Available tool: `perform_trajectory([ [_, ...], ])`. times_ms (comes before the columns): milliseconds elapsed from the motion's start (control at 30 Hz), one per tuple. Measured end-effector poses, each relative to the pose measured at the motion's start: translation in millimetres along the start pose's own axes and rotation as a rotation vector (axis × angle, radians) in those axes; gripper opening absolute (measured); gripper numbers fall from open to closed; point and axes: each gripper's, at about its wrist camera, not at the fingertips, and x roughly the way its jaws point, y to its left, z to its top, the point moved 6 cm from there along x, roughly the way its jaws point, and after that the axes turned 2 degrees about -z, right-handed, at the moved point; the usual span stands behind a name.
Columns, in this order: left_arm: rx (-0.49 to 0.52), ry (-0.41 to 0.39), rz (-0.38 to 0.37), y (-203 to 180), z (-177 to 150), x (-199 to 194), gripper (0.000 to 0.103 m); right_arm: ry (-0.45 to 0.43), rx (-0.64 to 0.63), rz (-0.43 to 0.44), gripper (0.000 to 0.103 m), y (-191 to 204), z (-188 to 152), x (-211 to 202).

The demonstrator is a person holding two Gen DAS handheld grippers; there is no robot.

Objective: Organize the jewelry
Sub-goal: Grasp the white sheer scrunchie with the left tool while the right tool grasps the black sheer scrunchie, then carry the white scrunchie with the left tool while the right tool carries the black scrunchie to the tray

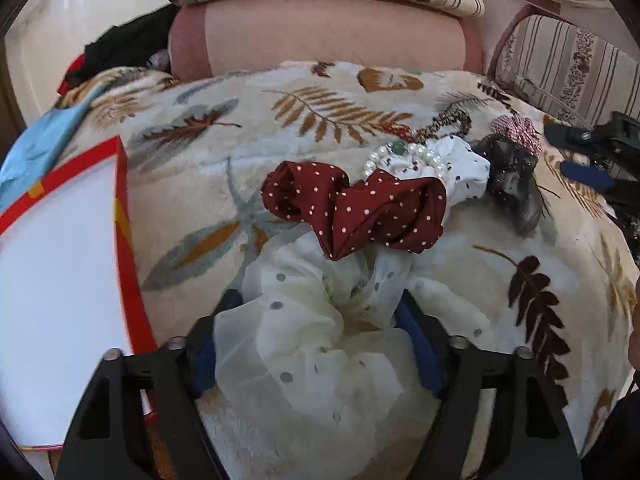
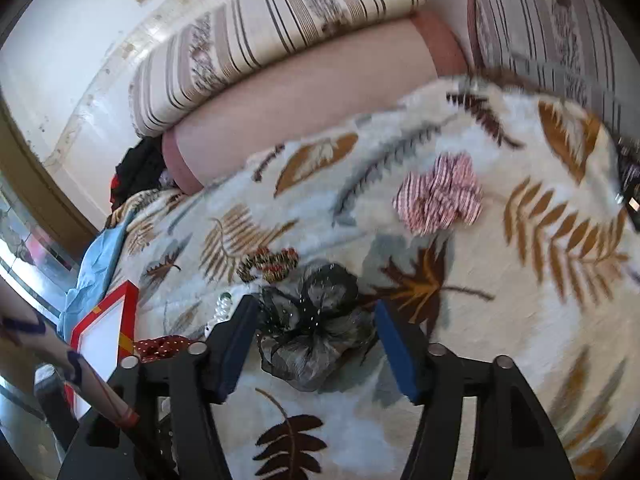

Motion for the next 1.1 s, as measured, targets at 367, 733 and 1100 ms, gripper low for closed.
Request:
perform_trajectory([
  [367, 0.019, -0.073, -0.113, -6.5, 5.4, -19.3, 0.019, 0.105, 0.031, -0.015, 0.019, 8.0, -21.1, 44.2],
  [733, 0.022, -0.198, -0.148, -10.4, 19.3, -52.9, 0.018, -0.067, -0.025, -0.007, 0.002, 12.0, -1.2, -8.9],
  [1100, 0.025, -0.284, -0.161, -5.2, 27.1, -76.5, 0.018, 0.013, 0.072, -0.084, 0.057, -16.0, -7.3, 10.9],
])
